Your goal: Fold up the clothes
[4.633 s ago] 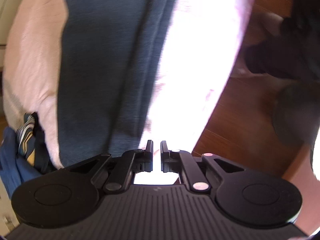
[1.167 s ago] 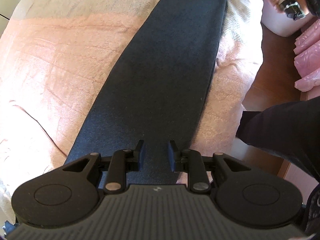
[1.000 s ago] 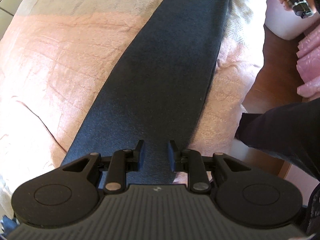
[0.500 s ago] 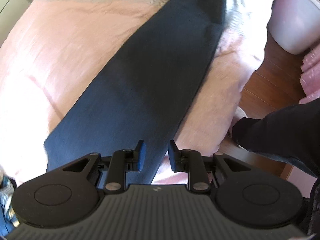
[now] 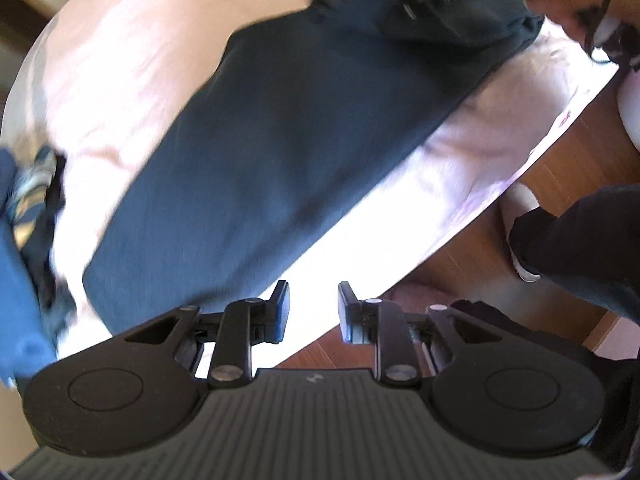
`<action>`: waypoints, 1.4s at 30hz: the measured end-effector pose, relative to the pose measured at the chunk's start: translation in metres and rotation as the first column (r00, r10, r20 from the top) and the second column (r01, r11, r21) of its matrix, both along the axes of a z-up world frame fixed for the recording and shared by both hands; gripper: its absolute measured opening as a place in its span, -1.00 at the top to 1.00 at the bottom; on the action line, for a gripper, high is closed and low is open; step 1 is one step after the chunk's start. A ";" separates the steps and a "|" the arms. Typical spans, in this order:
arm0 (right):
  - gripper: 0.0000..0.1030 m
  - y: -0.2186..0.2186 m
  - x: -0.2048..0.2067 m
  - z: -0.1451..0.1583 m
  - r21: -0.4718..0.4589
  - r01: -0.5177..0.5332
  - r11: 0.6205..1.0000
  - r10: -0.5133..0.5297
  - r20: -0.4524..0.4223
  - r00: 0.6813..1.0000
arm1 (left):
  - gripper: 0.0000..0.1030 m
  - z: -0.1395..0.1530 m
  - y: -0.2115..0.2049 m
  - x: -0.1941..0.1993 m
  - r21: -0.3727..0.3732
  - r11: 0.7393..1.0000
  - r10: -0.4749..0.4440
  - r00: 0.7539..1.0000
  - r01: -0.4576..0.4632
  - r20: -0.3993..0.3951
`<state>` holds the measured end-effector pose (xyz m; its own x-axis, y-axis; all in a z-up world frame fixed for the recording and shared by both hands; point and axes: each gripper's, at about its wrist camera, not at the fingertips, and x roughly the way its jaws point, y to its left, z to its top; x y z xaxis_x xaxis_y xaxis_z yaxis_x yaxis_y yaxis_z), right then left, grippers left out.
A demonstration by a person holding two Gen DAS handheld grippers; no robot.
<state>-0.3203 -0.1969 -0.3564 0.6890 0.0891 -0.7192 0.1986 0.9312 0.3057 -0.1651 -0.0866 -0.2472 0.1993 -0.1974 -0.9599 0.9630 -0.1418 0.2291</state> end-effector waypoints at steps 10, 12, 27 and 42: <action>-0.13 -0.009 -0.035 0.007 0.117 0.033 0.993 -0.027 -0.055 0.998 | 0.59 -0.009 -0.013 -0.005 -0.114 0.993 0.013 0.993 -0.027 -0.115; -0.13 -0.033 -0.053 0.014 0.109 0.115 0.987 -0.109 -0.057 0.992 | 0.59 -0.006 -0.036 -0.012 -0.162 0.986 0.018 0.989 -0.042 -0.149; -0.15 -0.188 -0.133 -0.049 0.391 0.463 0.795 -0.412 -0.213 0.886 | 0.77 -0.039 -0.129 -0.007 -0.068 0.819 0.481 0.747 -0.569 -0.458; -0.14 -0.219 -0.101 -0.091 0.615 0.316 0.722 -0.255 -0.188 0.948 | 0.72 -0.037 -0.114 -0.021 -0.052 0.802 0.520 0.739 -0.595 -0.427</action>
